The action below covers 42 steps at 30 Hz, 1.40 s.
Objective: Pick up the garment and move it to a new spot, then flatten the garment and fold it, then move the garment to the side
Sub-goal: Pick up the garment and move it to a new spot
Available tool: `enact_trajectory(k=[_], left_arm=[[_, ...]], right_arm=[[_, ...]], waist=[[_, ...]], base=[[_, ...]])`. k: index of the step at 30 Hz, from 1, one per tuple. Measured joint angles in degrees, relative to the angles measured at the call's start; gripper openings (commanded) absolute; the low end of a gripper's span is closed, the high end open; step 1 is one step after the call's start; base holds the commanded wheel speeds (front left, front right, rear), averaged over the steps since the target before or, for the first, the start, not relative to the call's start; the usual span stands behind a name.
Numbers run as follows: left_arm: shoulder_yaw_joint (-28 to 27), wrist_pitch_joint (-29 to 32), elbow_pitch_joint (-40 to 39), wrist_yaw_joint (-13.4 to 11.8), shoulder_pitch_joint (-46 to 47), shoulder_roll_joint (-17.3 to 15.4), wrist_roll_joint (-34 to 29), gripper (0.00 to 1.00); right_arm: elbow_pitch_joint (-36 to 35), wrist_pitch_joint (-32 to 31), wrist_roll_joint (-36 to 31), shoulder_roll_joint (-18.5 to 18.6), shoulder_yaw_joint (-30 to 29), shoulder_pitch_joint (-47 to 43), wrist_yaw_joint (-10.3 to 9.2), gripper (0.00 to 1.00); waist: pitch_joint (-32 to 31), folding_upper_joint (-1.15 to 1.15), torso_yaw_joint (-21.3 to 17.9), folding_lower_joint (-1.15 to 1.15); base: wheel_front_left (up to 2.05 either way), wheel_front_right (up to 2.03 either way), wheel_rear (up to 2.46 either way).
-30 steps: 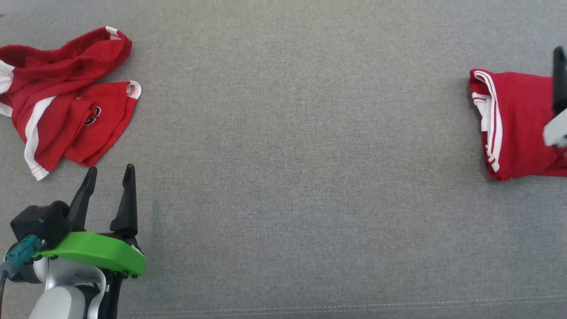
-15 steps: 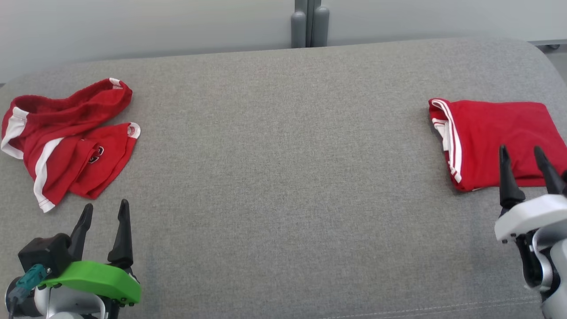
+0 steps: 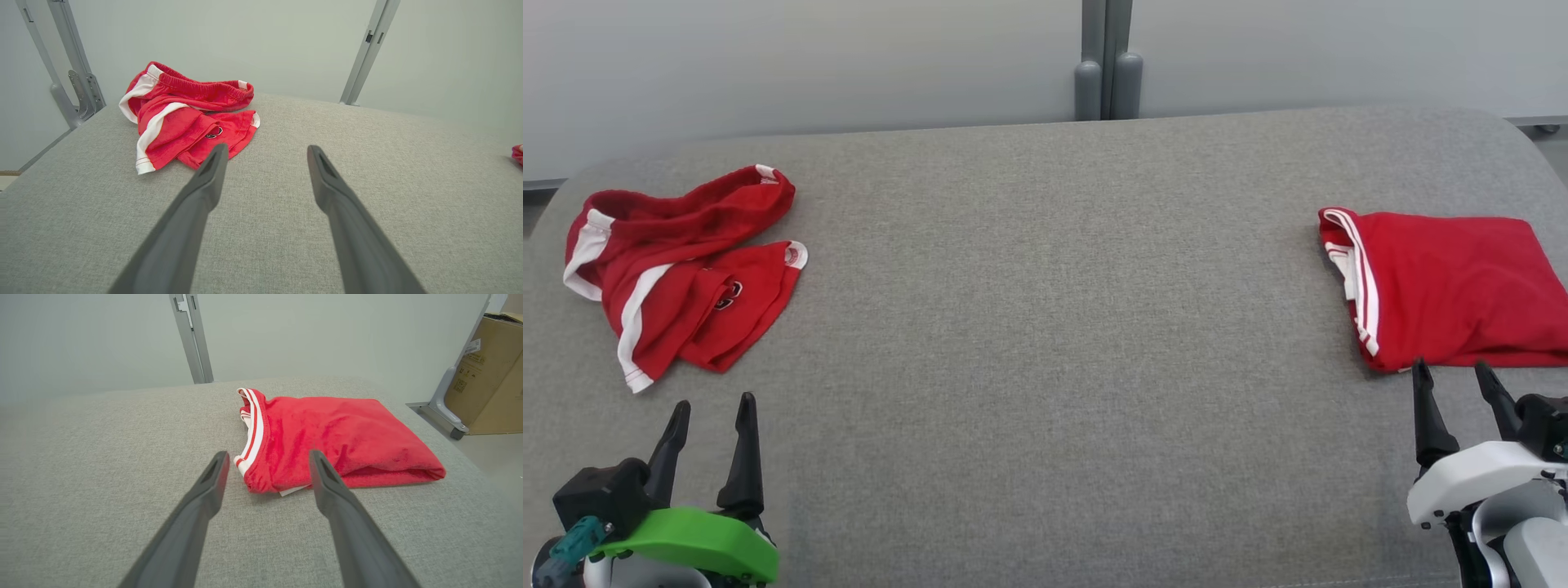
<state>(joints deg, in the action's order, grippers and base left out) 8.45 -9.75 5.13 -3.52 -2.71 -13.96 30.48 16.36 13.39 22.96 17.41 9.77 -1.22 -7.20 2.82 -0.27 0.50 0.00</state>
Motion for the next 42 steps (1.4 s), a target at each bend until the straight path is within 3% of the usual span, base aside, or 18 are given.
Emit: enact_trajectory(k=[9,18,30,33,42], left_arm=[[-1.2,-1.5,0.2,-0.1,-0.7,0.2,-0.1,1.0],[-4.2,-2.5,1.0,-1.1,-5.3,0.4,0.4,1.0],[-3.3,-2.0,0.2,-0.5,-5.4,-0.3,1.2,1.0],[-3.5,-0.8,-0.2,0.7,-5.2,-0.3,2.7,1.0],[-4.0,7.1,1.5,2.3,7.6,-2.0,7.8,1.0]], right_arm=[[-2.9,0.3,-3.3,-0.5,5.1,1.2,0.07,1.0],[-3.5,0.2,-5.9,-1.6,10.7,6.1,2.16,1.0],[-4.2,-0.9,-6.0,-1.6,9.4,5.6,1.55,1.0],[-5.4,-1.0,-6.3,-1.6,9.2,5.7,1.53,1.0],[-8.8,-3.9,-8.4,-0.5,8.8,6.6,1.02,1.0]], waist=[[-0.6,0.0,4.5,0.0],[-1.3,0.0,10.9,0.0],[-1.7,0.0,19.8,0.0],[-0.8,0.0,21.1,0.0],[4.9,0.0,21.9,0.0]], base=[[0.0,0.0,0.0],[0.0,0.0,0.0],[0.0,0.0,0.0],[0.0,0.0,0.0],[0.0,0.0,0.0]])
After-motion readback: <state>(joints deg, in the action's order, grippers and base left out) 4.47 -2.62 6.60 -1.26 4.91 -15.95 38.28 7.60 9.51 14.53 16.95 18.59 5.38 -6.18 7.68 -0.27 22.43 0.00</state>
